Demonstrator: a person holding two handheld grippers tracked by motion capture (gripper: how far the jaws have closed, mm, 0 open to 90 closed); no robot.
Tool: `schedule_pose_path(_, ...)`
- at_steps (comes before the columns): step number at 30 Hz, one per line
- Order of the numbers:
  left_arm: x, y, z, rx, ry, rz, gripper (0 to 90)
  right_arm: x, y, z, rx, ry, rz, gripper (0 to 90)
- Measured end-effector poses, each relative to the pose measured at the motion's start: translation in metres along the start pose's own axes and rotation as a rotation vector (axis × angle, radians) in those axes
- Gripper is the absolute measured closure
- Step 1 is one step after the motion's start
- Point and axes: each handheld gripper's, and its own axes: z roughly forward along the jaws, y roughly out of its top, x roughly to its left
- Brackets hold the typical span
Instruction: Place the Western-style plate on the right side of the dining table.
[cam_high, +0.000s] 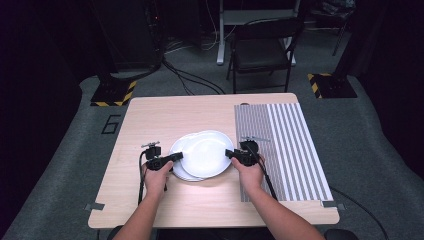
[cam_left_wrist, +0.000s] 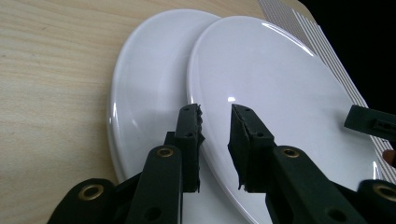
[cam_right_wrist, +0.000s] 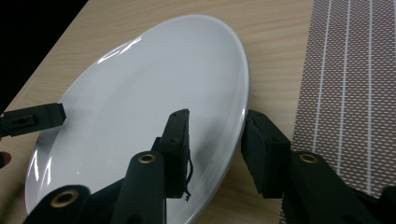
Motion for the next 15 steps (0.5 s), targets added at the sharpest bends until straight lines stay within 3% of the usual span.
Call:
schedule_pose_path(4,-0.0009,-0.0005,0.0011,0.003,-0.005,0.004,72.9,-0.001,0.0007,-0.0031,0.003,-0.008,-0.008,62.9)
schedule_pose_path(10,-0.0026,-0.0012,0.0019,0.003,-0.002,0.001,72.8,-0.001,0.0015,-0.0074,0.011,-0.036,-0.058,67.5)
schedule_pose_path(15,-0.0036,-0.0015,0.0021,0.009,0.002,0.003,72.1,-0.0027,-0.001,-0.0082,-0.001,-0.031,-0.048,70.0)
